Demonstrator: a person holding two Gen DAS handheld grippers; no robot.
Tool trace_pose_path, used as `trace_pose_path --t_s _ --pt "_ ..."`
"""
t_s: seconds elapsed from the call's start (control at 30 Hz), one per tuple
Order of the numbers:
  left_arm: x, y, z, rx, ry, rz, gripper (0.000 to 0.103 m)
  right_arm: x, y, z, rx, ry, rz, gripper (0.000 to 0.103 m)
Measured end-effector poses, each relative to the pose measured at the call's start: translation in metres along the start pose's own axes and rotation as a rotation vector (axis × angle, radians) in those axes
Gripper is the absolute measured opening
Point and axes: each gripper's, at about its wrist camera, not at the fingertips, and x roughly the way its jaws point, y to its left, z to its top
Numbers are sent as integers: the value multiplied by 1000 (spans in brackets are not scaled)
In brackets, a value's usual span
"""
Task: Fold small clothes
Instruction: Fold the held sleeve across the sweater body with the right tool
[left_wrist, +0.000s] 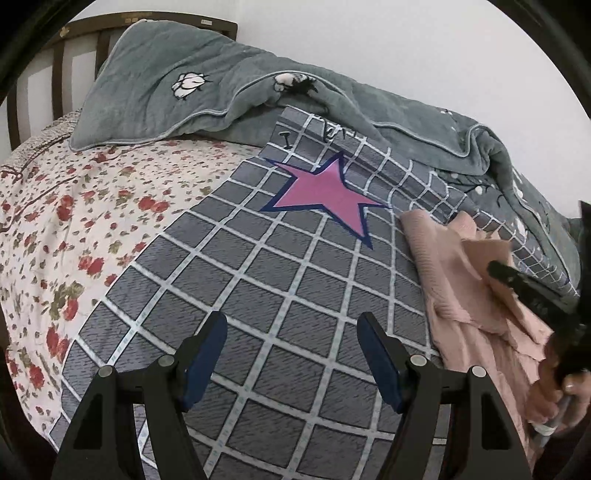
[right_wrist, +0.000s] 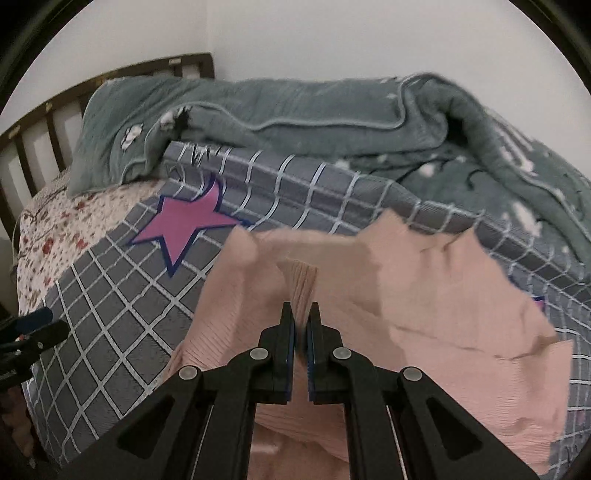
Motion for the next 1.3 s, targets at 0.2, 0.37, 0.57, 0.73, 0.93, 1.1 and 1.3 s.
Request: trace_pose_path --t_s 0.2,0.37,0.57,0.73,0.93,1.1,1.3 --pt "-6 -22 8 34 -12 -34 71 18 7 -5 7 109 147 25" --pt "-12 -47 12 77 -17 -58 71 -13 5 -19 -84 112 153 41" --pt "-3 -88 13 105 15 -173 71 -77 -79 -48 -29 22 21 43" --pt "22 -130 9 153 51 -217 71 -109 -178 -83 106 5 -180 43" --pt "51 -168 6 192 104 -275 67 -110 -260 -124 377 -13 -170 43" --pt "67 -171 5 150 139 -267 60 -105 -268 -137 416 -47 -134 43" --pt "83 -174 6 105 170 -242 40 -98 -259 -138 386 -34 -130 43"
